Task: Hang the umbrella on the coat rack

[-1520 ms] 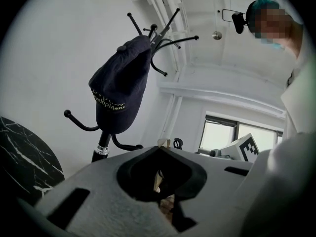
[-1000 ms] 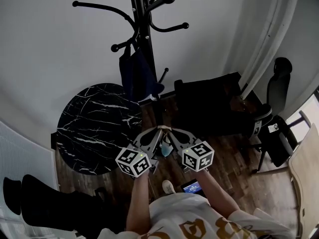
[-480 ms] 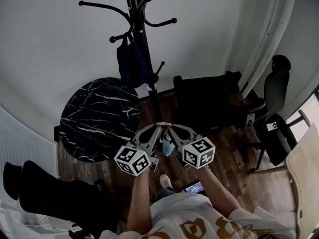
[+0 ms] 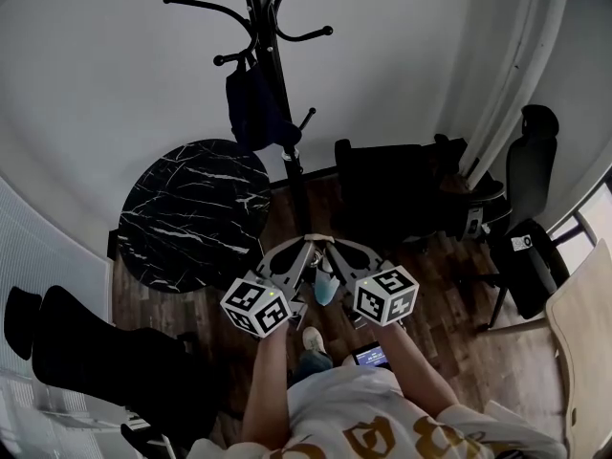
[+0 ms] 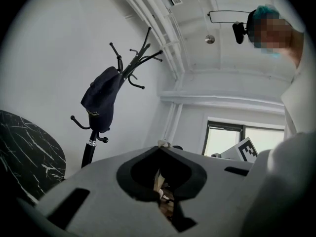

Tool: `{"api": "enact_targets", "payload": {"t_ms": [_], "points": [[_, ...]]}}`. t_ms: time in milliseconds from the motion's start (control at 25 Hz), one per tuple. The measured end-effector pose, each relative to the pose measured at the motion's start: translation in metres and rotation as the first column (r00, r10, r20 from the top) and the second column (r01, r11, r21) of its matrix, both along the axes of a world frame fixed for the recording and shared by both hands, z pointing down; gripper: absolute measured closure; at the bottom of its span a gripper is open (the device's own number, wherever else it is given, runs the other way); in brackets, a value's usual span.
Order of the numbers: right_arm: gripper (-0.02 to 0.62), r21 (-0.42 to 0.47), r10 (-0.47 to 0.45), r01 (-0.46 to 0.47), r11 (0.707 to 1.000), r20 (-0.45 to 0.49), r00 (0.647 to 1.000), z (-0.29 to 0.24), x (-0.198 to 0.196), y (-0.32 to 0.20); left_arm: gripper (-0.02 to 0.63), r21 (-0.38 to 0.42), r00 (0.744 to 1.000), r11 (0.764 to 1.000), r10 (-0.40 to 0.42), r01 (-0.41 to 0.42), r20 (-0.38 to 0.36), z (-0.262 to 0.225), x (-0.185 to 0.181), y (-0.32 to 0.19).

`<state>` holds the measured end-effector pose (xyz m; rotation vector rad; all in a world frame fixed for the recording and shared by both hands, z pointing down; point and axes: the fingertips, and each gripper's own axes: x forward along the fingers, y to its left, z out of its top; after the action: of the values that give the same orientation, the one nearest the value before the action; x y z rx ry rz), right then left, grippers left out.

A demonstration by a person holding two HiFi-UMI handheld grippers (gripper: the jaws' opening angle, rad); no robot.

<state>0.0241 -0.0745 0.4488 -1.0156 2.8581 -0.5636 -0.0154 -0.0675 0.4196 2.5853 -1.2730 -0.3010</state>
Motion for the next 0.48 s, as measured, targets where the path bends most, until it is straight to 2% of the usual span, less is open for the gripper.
{"api": "enact_targets", "payload": {"t_ms": [280,480], "points": [[0.583,-0.002,-0.006,0.006,1.000,-0.009,1.000,-0.001,0.010,0.014,0.588,0.008,0.999,1.000,0.010,-0.010,0.040,-0.002,0.015,0.013],[0.583,-0.006,-0.004,0.004,1.000,-0.017,1.000,-0.003,0.015,0.011,0.587,0.011,0.999,1.000,0.008,-0.008,0.041,-0.003,0.017,0.013]]}}
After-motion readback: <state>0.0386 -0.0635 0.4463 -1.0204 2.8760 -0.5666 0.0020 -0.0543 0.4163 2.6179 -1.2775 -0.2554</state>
